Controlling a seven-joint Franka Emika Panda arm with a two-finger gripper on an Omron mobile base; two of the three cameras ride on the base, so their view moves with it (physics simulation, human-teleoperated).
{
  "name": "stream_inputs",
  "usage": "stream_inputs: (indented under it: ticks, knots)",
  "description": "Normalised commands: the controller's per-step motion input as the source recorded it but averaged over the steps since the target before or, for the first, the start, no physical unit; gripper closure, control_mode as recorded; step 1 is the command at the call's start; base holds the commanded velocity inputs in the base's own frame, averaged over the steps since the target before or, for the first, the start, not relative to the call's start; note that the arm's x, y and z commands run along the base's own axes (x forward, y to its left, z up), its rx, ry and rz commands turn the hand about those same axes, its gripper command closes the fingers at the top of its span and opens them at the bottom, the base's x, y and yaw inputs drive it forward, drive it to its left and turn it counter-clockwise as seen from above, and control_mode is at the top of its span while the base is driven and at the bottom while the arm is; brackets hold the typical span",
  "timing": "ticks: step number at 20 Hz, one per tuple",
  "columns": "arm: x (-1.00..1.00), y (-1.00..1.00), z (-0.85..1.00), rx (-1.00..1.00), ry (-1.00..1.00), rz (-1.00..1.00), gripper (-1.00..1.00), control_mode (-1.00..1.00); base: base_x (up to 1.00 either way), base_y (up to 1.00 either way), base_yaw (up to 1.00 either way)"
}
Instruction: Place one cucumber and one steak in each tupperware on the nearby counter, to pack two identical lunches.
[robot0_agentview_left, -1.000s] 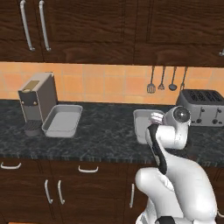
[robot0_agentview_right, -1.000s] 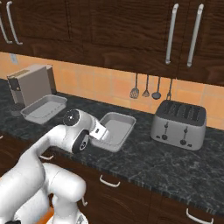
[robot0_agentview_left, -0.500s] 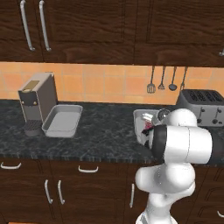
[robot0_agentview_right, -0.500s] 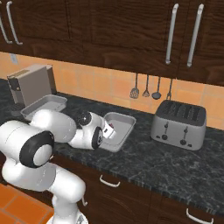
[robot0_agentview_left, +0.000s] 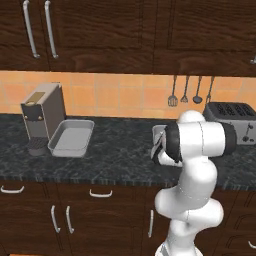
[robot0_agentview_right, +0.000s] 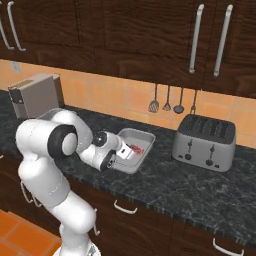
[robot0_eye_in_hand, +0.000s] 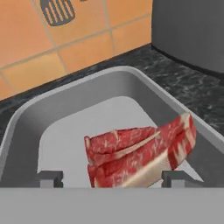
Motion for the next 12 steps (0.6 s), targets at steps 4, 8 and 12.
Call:
stream_inputs:
  ticks: [4,8,12]
  knots:
    - [-0.50,0.17,1.00,0.00,-0.10,-0.05,-1.00,-1.00,0.00,0.00,0.00]
    - [-0.15,0.24,1.00,-0.04,-0.11,-0.02,-1.00,-1.00,0.00,0.00,0.00]
    - [-0.67,0.09,1.00,0.00,0.00,0.00,-1.00,-1.00,0.00,0.00,0.00]
